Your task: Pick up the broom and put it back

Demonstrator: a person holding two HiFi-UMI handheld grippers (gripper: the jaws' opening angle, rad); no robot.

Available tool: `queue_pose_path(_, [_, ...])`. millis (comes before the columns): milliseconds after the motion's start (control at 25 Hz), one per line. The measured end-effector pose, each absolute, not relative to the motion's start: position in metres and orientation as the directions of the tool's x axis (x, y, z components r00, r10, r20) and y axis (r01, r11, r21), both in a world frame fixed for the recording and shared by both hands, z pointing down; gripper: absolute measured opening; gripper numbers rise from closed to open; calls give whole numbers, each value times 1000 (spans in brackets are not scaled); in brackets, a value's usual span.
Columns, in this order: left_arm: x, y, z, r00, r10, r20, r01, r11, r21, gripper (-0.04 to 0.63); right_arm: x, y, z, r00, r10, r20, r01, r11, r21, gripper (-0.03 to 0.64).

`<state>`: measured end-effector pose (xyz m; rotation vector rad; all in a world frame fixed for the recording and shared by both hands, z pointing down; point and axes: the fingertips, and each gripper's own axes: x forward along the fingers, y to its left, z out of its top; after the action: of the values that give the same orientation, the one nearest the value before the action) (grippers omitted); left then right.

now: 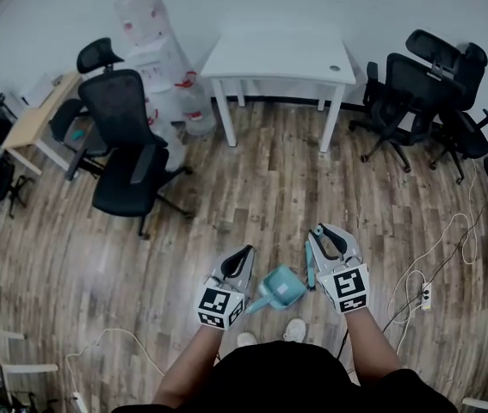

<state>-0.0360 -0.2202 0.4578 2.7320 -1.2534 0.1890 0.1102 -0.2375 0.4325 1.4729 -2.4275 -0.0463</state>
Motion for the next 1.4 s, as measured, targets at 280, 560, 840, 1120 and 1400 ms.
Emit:
queue_pose_path(280, [-39,-210,482,631,-741,228,-772,-630,87,17,109,-235,464,-444,-843,304,-841,509,183,95])
queue_pose_path(560, [-46,-193,513,602,-746,286,-795,-592,131,16,106,-225,500,-465,-801,377,-808,557,189,95])
queue_pose_path(840, [-51,-177,542,576,-742,344,-815,-557,162,17,106,-219,542,-483,-759,436,-779,601,182,95])
queue_pose_path(1120, [-55,-162,566,547,-742,388,-835,-519,184,17,106,-217,573,-488,-729,480,-740,637,216,95])
queue_pose_path(1400, [-56,-152,579,526,-748,405,-849,-492,193,16,101,-205,605,-494,-702,512,-695,674,253,95])
